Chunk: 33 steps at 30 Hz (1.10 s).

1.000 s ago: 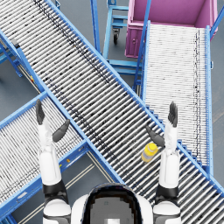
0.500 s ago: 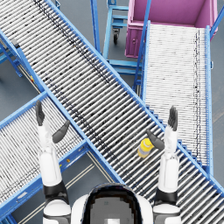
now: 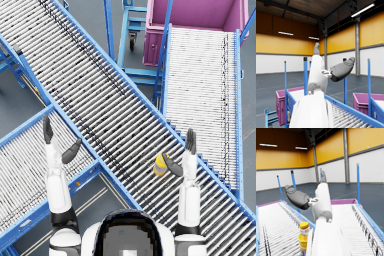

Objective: Pick up the oil and place it on the left assembly line, put the cola on the right, and keep Sprite still

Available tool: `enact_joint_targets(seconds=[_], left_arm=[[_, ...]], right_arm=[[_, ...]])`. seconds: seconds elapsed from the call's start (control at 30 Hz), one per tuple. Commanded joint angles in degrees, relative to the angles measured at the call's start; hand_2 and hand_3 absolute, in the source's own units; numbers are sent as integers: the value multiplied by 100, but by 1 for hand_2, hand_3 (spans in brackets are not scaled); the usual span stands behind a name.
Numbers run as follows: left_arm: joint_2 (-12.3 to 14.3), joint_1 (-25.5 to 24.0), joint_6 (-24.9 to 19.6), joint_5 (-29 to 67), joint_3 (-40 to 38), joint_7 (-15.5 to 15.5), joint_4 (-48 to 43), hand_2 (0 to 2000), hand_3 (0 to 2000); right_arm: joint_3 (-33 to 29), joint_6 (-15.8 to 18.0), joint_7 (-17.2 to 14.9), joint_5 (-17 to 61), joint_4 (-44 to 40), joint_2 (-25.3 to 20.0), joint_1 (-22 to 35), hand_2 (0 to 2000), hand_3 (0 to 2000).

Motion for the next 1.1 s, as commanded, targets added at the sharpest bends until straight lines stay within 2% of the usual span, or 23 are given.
enact_joint_targets(seconds=[0.03,0.27,0.5,0.7,1.1], left_arm=[[-6,40,0,0,34,0,-1,0,0],[11,48,0,0,140,0,-103,0,0],[21,140,0,0,264,0,39,0,0],[26,305,0,0,310,0,251,0,0],[43,551,0,0,183,0,875,0,0]], right_arm=[[165,0,0,0,-144,-9,-250,0,0],[348,0,0,0,-1028,-31,-524,0,0],[625,0,0,-1,-1910,-80,-450,0,0],[858,0,0,-1,-2637,-160,-184,0,0],[1285,0,0,-1,-4418,-418,713,0,0]])
